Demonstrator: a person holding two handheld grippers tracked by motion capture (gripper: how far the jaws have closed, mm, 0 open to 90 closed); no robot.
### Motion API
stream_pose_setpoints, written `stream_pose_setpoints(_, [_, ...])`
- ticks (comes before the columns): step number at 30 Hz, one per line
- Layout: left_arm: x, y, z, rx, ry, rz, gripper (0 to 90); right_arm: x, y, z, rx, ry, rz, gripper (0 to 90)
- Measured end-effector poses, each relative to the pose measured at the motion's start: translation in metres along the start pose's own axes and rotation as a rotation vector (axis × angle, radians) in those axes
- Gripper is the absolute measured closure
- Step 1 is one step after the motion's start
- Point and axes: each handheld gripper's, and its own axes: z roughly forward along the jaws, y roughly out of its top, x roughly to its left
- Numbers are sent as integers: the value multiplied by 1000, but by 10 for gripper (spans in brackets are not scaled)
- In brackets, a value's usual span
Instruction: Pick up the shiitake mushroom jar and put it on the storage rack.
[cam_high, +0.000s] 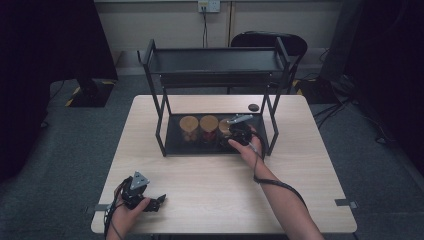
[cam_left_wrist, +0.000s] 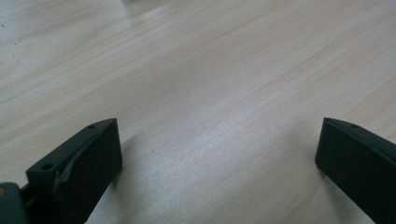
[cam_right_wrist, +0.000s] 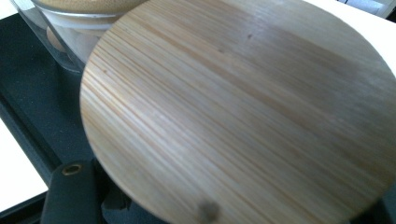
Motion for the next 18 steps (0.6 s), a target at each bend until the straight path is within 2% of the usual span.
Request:
stream_pose_setpoints(7, [0,0,0,0,1,-2,2,0,0,-1,2,-1,4,242])
stream_pose_setpoints(9, [0,0,0,0,2,-2,2,1,1,-2,-6,12,19,177])
stream_pose_setpoints(12, [0,-1,-1,-1,2,-5,2,2,2,-3,10,25,31,82])
stream_pose_setpoints(18, [0,-1,-1,0,3,-5,2,4,2,-7,31,24,24,46])
